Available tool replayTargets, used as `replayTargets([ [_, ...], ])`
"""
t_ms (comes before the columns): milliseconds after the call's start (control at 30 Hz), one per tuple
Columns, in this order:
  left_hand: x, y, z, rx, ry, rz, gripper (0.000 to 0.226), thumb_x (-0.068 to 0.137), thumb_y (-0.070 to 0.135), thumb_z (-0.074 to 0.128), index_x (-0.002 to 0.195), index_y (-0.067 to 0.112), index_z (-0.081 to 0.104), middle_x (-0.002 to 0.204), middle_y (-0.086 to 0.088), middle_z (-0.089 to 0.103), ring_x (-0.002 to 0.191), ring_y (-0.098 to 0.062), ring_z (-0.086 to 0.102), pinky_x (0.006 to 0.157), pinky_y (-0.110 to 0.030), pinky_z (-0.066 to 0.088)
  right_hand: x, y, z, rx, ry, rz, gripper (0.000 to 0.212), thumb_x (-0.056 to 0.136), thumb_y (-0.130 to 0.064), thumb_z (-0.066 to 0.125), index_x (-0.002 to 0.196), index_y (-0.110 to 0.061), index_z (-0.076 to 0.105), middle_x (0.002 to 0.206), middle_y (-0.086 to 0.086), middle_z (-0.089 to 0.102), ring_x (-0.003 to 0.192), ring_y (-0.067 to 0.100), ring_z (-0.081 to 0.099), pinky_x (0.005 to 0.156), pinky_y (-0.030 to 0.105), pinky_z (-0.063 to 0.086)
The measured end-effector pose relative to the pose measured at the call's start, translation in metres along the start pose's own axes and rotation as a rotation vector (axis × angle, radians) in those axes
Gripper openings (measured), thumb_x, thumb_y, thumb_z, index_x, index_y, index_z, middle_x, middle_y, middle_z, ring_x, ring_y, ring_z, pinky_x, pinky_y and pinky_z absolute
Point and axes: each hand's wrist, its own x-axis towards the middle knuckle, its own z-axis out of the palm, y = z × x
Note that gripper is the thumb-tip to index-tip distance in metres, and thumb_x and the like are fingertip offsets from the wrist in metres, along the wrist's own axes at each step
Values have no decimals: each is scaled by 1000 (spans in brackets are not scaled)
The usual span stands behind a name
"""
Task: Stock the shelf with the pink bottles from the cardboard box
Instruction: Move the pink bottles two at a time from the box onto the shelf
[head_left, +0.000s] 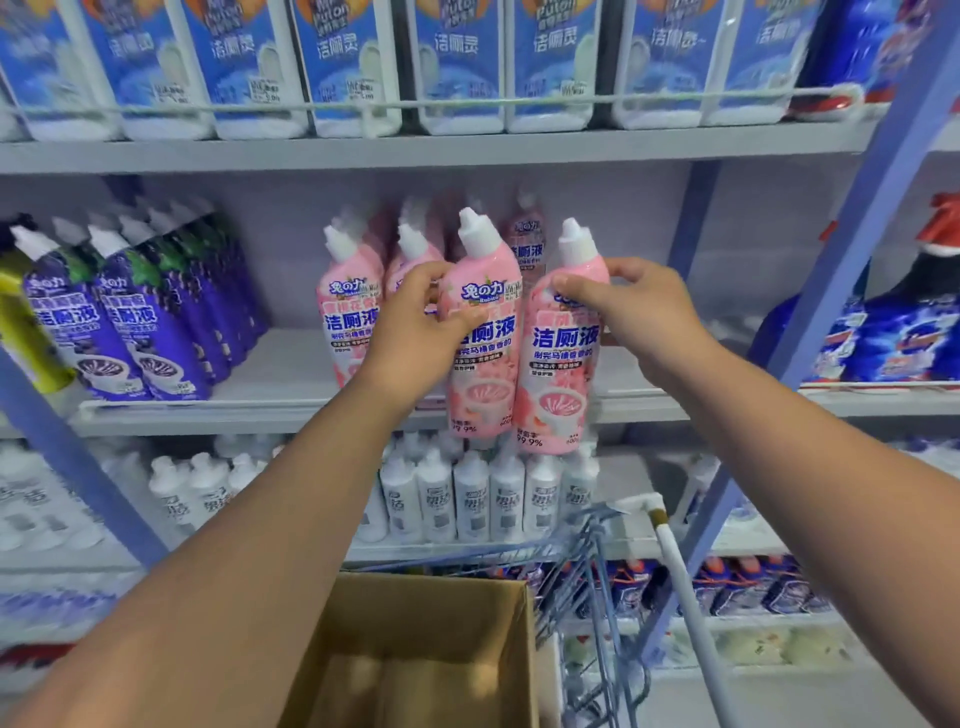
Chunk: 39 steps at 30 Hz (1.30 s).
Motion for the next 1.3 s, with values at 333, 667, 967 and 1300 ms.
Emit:
replayTargets([
  [333, 64, -2, 57, 2, 104, -26, 41, 93, 17, 67, 129, 30, 54, 113, 10, 67, 93, 1, 65, 72, -19, 54, 85, 24, -10, 81, 105, -12, 52, 67, -41, 88, 111, -21, 70, 96, -6, 74, 82, 13, 73, 72, 36, 60],
  [667, 103, -67, 77, -15, 111, -103, 38, 94, 15, 65, 123, 38, 55, 117, 6, 68, 104, -13, 67, 89, -36, 58, 133, 59, 10, -51, 69, -82, 36, 63, -52, 81, 91, -33, 70, 91, -10, 74, 84, 14, 73, 83, 45, 60],
  [967, 95, -109, 98, 267, 180, -180, 67, 91, 35, 66, 149, 37, 32, 134, 10, 61, 115, -15, 61, 97, -35, 49, 122, 111, 21, -211, 12, -145, 37, 79, -31, 80, 107, -30, 56, 93, -15, 63, 73, -9, 61, 55, 8, 44],
  [1300, 93, -148, 146, 591, 354, -411, 74, 84, 23, 77, 143, 10, 34, 135, -15, 52, 117, -38, 58, 90, -46, 50, 137, 166, 52, -309, 80, -116, 55, 79, -16, 80, 125, -17, 51, 115, 5, 53, 91, 15, 64, 79, 25, 49],
])
